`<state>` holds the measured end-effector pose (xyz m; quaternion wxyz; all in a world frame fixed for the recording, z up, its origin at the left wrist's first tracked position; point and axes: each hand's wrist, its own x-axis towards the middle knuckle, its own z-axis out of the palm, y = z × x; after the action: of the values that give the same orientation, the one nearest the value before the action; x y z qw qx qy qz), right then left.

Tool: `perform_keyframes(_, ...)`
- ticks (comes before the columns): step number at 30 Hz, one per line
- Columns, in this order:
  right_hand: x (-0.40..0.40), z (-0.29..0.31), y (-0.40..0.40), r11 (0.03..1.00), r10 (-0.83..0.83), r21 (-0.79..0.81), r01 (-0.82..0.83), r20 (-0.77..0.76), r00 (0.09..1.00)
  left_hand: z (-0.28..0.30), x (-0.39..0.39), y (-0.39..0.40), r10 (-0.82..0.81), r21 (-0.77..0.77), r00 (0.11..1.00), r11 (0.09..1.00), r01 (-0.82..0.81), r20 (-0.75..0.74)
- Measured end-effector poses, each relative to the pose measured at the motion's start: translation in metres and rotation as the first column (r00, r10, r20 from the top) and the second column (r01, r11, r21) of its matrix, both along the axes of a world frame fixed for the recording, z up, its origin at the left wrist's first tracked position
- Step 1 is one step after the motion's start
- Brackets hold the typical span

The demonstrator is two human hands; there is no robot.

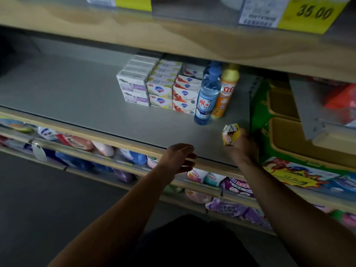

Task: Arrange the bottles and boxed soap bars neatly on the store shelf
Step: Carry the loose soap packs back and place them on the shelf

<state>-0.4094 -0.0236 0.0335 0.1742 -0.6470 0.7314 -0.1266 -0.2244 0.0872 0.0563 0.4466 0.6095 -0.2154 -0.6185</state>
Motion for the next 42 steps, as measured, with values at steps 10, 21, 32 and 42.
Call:
perform_keyframes(10, 0.026, 0.024, 0.047, 0.983, 0.029, 0.137, -0.126, 0.56, 0.828, -0.01, -0.003, -0.034, -0.019, 0.116, 0.943, 0.991, 0.061, -0.332)
perform_keyframes(21, 0.002, -0.007, -0.016, 0.992, -0.068, 0.113, 0.061, 0.059, 0.996, -0.03, 0.032, -0.036, 0.176, 0.139, 0.947, 0.98, -0.142, -0.271)
perform_keyframes(32, 0.007, -0.019, -0.031, 0.943, -0.151, 0.318, 0.098, 0.145, 0.978, -0.03, 0.046, -0.016, 0.165, 0.126, 0.958, 0.982, -0.138, -0.236)
perform_keyframes(42, 0.025, -0.002, -0.007, 0.964, -0.181, 0.235, 0.126, 0.233, 0.955, -0.029, 0.042, 0.006, 0.2, 0.134, 0.948, 0.976, -0.171, -0.249)
